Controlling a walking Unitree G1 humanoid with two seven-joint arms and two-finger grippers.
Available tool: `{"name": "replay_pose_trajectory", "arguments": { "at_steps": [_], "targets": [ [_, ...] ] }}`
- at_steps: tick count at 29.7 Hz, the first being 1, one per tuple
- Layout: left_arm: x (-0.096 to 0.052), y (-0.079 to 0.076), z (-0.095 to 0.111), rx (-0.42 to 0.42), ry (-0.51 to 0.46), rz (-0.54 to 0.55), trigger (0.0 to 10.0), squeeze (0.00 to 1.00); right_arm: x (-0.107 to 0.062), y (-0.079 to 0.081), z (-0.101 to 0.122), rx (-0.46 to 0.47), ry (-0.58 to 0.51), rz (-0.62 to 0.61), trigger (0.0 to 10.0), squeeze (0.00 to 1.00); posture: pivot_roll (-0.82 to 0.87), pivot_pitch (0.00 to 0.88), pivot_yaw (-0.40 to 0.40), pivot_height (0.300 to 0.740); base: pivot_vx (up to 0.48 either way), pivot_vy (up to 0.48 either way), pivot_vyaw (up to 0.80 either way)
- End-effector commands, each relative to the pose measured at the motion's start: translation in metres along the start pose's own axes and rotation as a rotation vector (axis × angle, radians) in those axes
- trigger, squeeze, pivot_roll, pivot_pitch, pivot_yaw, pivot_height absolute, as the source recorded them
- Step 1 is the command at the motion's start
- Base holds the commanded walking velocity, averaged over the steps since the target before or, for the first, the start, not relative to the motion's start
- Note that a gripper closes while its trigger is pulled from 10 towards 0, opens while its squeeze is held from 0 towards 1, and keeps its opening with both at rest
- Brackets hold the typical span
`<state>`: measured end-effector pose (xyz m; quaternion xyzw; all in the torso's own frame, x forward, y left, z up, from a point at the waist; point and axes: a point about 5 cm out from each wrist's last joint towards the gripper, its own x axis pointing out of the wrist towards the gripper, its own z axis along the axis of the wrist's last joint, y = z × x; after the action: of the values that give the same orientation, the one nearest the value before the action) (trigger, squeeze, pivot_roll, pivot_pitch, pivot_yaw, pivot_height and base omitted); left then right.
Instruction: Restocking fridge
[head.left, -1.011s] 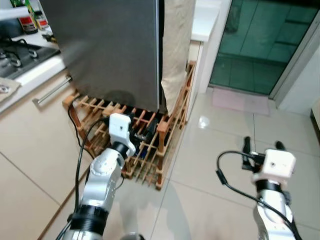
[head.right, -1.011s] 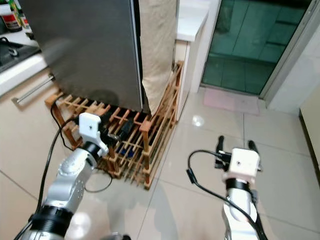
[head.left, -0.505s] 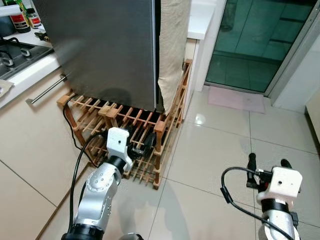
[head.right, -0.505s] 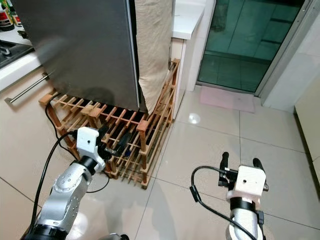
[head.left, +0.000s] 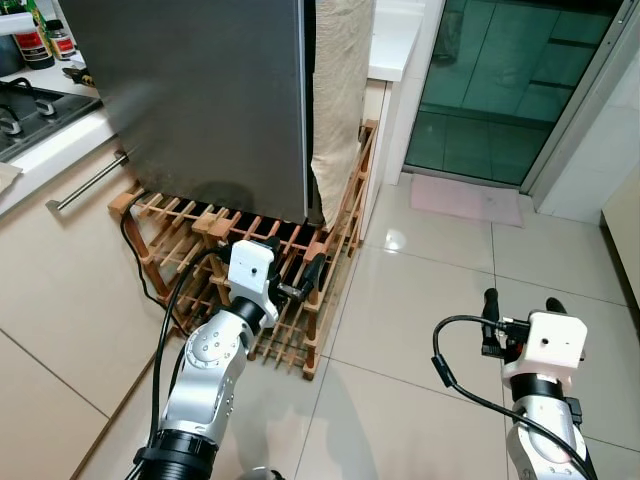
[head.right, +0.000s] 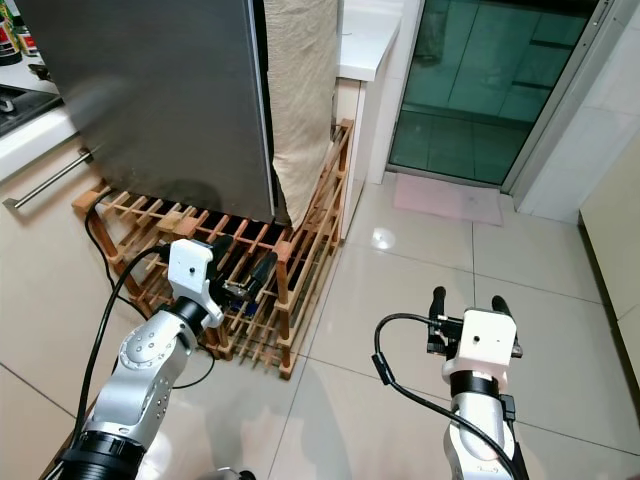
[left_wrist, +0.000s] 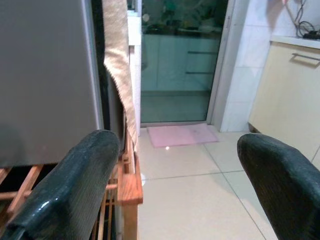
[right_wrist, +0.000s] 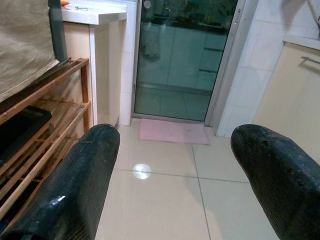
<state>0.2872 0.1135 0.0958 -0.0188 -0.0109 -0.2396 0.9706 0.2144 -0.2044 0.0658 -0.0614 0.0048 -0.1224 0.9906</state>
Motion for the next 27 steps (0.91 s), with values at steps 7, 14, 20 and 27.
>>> {"name": "replay_pose_trajectory", "arguments": {
  "at_steps": [7, 14, 20, 27],
  "targets": [
    [0.002, 0.0, 0.007, 0.008, -0.036, -0.023, 10.0, 0.0, 0.009, 0.001, -0.004, -0.012, 0.007, 0.016, 10.0, 0.0, 0.04, 0.0, 0.015, 0.74, 0.414, -0.171, 0.0],
    [0.008, 0.006, 0.006, 0.023, -0.007, 0.023, 10.0, 0.0, 0.016, 0.005, -0.004, -0.019, -0.002, 0.036, 10.0, 0.0, 0.05, 0.0, 0.012, 0.74, 0.064, 0.0, 0.0],
    [0.008, 0.0, 0.01, -0.02, -0.052, -0.018, 10.0, 0.0, 0.018, 0.005, -0.006, -0.027, -0.002, 0.046, 10.0, 0.0, 0.04, 0.0, 0.009, 0.74, 0.068, 0.0, 0.0],
    [0.01, -0.003, 0.012, -0.024, -0.065, -0.013, 10.0, 0.0, 0.02, 0.005, -0.008, -0.033, -0.002, 0.049, 10.0, 0.0, 0.04, 0.0, 0.008, 0.74, 0.47, 0.0, 0.0]
  ]
}}
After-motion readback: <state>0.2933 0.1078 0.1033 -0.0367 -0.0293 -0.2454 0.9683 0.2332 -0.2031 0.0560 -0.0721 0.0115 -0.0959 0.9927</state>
